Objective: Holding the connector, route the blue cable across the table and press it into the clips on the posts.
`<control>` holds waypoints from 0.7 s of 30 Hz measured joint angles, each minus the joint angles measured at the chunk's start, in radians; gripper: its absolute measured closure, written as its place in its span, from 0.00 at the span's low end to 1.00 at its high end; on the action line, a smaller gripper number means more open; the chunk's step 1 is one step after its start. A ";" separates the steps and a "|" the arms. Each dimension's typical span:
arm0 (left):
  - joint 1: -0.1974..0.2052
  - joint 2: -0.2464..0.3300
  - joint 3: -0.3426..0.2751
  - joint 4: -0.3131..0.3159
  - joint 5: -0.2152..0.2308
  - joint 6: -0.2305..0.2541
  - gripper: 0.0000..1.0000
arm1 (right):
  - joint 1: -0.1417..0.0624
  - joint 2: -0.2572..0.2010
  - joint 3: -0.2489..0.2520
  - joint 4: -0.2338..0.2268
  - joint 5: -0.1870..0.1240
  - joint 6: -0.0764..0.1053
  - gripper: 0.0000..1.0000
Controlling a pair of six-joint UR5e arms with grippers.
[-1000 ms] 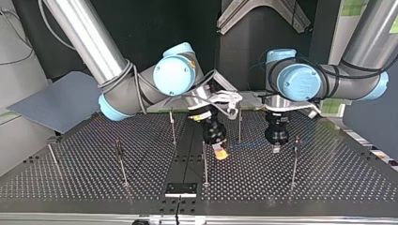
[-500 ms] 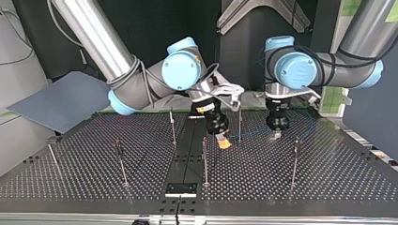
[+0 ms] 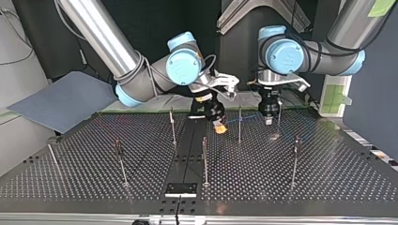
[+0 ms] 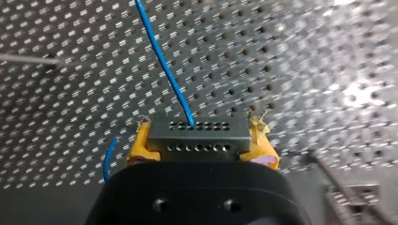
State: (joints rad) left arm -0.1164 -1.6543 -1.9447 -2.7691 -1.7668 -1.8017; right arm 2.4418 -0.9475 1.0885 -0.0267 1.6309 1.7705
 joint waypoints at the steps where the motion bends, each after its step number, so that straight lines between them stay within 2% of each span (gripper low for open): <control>1: -0.004 0.000 -0.009 0.004 -0.004 0.000 1.00 | -0.001 0.000 0.010 0.000 0.000 0.000 1.00; 10: -0.043 -0.004 -0.090 0.025 -0.031 0.001 1.00 | 0.001 0.000 0.083 -0.001 -0.003 0.000 1.00; 21: -0.087 -0.079 -0.181 0.068 -0.035 -0.005 1.00 | -0.006 0.000 0.183 -0.010 -0.001 -0.006 1.00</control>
State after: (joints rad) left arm -0.2037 -1.7330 -2.1258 -2.7007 -1.8017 -1.8068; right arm 2.4360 -0.9475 1.2717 -0.0365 1.6295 1.7645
